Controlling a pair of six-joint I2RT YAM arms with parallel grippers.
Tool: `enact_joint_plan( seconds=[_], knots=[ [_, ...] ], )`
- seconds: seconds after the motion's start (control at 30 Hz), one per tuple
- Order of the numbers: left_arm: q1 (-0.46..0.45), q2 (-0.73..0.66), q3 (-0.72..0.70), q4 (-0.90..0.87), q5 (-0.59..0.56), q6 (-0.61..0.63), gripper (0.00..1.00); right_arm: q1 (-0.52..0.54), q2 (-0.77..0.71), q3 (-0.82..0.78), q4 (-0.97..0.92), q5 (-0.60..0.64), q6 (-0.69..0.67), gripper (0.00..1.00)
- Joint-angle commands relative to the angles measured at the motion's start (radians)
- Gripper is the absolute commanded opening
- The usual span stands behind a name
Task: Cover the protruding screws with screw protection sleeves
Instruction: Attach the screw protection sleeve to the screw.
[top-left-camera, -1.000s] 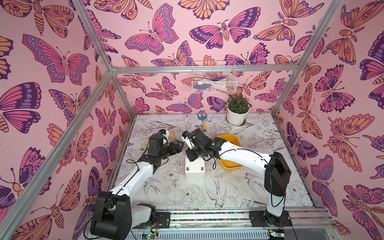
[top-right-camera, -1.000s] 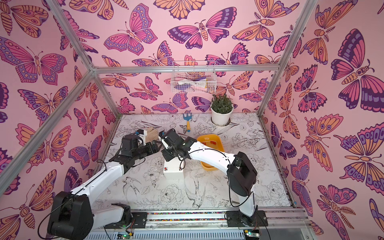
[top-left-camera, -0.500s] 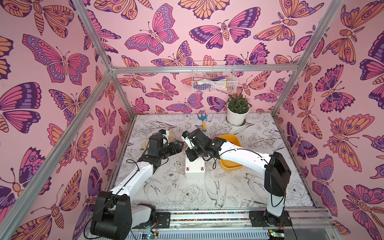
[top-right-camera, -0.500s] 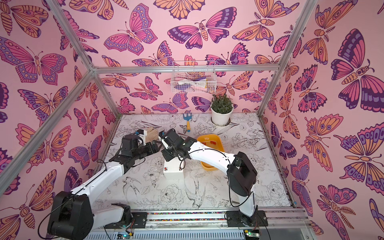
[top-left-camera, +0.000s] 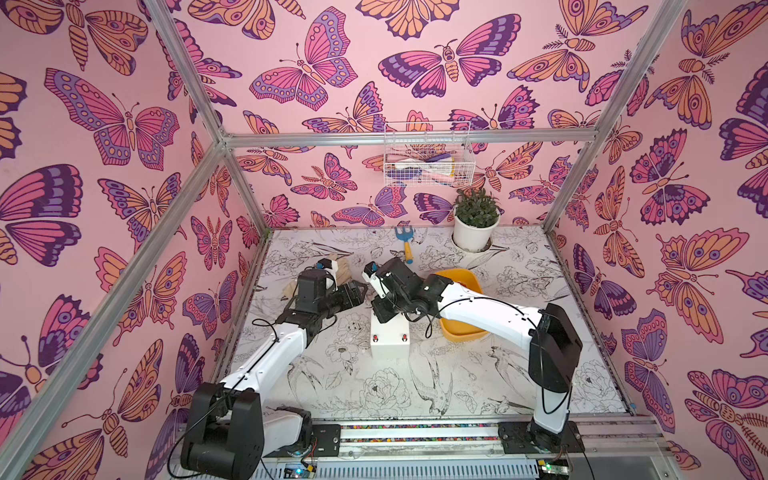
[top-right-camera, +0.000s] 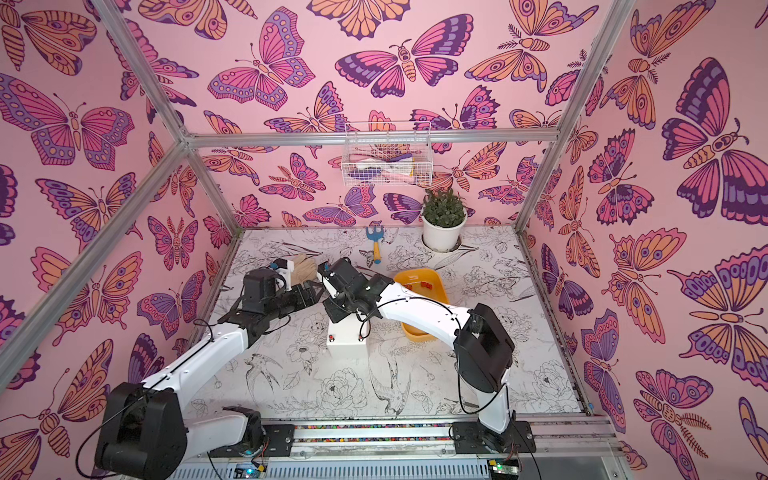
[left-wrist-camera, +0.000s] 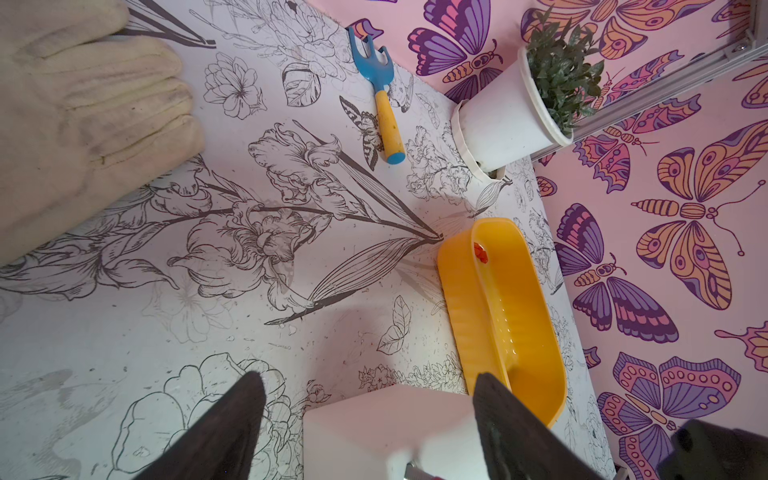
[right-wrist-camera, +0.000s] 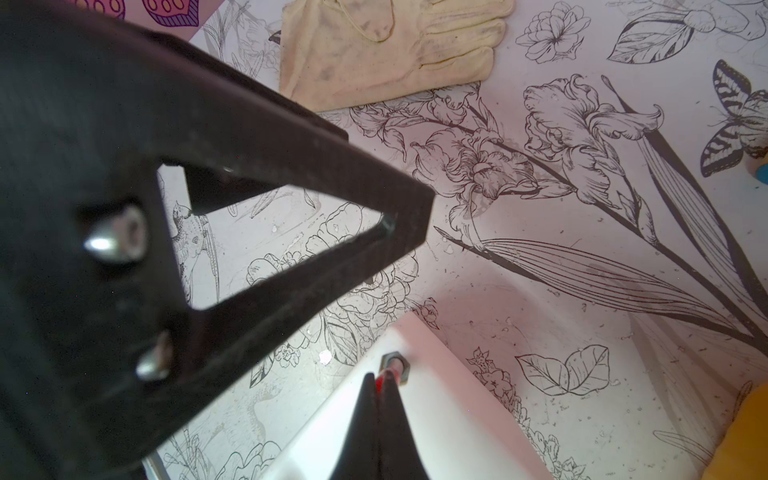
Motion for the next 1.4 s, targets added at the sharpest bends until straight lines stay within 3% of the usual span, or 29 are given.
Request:
enact_joint_plan(
  seconds=[0.0, 1.37],
  knots=[
    [0.007, 0.006, -0.002, 0.015, 0.008, 0.010, 0.81, -0.008, 0.010, -0.005, -0.004, -0.005, 0.015, 0.00],
    [0.007, 0.005, -0.006, 0.010, 0.003, 0.013, 0.82, -0.016, 0.028, -0.039, 0.009, -0.017, 0.039, 0.00]
  ],
)
